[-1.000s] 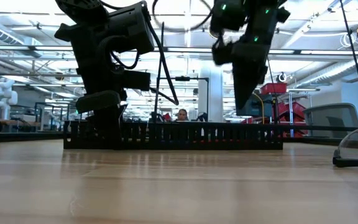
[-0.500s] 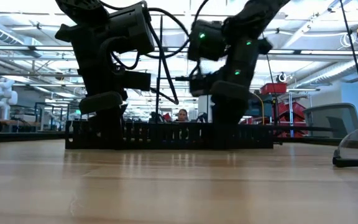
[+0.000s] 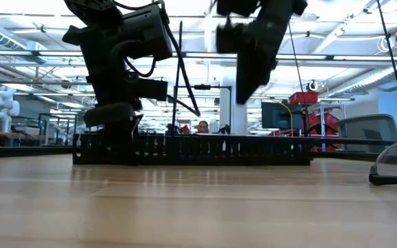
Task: Ziptie cables
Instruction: Close the black cable duct
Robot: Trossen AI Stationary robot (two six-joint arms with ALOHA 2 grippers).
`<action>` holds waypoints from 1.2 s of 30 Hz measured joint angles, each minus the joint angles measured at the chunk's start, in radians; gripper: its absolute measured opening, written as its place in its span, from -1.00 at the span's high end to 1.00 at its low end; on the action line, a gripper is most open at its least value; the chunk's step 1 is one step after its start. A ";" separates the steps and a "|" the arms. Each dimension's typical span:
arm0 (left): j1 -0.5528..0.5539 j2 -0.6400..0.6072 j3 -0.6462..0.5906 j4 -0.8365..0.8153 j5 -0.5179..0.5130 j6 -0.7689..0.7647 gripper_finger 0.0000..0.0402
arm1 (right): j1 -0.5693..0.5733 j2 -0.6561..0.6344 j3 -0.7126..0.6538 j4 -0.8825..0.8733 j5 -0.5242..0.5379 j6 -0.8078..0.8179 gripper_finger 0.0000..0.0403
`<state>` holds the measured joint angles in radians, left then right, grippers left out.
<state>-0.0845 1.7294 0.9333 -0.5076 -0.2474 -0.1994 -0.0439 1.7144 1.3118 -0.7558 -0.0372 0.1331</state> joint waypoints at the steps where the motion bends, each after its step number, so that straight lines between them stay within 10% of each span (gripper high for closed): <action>1: 0.000 0.000 0.000 -0.003 0.000 0.029 -0.29 | -0.008 -0.020 0.003 -0.018 0.007 -0.004 1.00; 9: 0.000 -0.001 0.000 -0.007 0.002 0.316 -0.29 | -0.049 -0.028 -0.009 -0.097 0.015 -0.095 1.00; 18: 0.020 0.000 -0.003 -0.012 0.056 0.041 -0.29 | -0.017 -0.025 -0.017 -0.102 0.006 -0.040 1.00; 36: 0.017 0.000 -0.001 -0.006 0.016 0.128 -0.29 | -0.010 -0.025 -0.181 0.009 0.032 0.052 1.00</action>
<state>-0.0677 1.7290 0.9321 -0.5131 -0.2315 -0.0710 -0.0542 1.6894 1.1309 -0.7470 -0.0057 0.1849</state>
